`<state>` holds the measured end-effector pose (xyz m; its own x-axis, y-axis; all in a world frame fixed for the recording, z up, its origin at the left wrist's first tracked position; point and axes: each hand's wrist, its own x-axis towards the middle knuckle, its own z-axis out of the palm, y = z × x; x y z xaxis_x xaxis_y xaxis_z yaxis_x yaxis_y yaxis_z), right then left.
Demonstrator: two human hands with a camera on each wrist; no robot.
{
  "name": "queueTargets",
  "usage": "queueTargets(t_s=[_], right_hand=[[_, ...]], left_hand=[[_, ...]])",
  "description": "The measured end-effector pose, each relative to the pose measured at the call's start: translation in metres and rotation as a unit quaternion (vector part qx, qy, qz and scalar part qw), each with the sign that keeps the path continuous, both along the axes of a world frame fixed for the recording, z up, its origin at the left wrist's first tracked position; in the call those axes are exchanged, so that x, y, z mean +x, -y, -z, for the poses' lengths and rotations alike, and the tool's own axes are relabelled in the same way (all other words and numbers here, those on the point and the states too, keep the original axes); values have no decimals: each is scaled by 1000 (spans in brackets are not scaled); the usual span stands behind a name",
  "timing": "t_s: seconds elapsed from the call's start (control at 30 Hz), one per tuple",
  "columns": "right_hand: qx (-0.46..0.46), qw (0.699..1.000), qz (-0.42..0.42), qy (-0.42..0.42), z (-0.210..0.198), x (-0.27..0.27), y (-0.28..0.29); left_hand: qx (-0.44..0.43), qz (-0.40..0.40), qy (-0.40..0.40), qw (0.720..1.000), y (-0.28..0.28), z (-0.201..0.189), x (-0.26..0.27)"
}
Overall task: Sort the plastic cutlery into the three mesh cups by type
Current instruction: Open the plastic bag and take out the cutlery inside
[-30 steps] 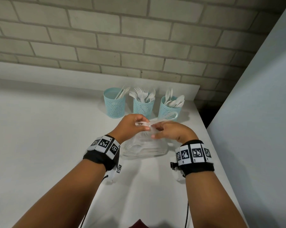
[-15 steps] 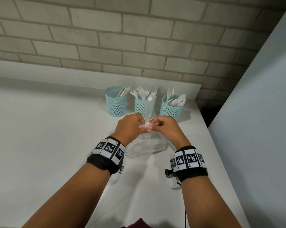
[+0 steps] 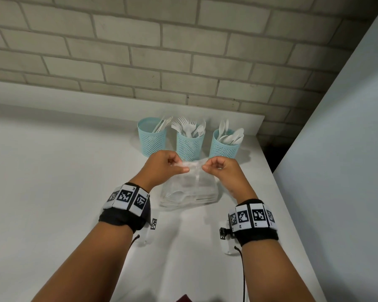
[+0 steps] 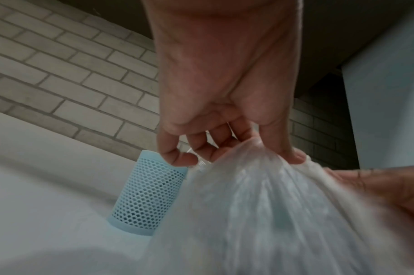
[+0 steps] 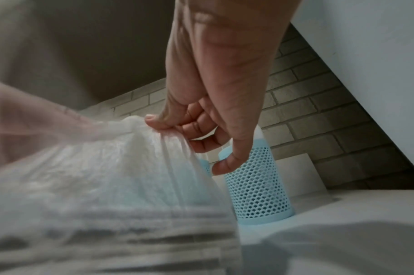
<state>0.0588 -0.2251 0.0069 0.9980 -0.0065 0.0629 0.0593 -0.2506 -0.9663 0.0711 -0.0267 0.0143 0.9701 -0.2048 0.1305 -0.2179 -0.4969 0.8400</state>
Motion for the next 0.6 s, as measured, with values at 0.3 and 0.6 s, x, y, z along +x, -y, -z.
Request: queueTargets(t_s=[0.3,0.6], right_hand=[[-21,999,-33,13,-4,-5,-5],[-33,997,-21,61,-8,-5,-15]], left_hand=[[-50,-14,-8,999,8,-4,-4],[-37,-18,17,999,13,-12,-4]])
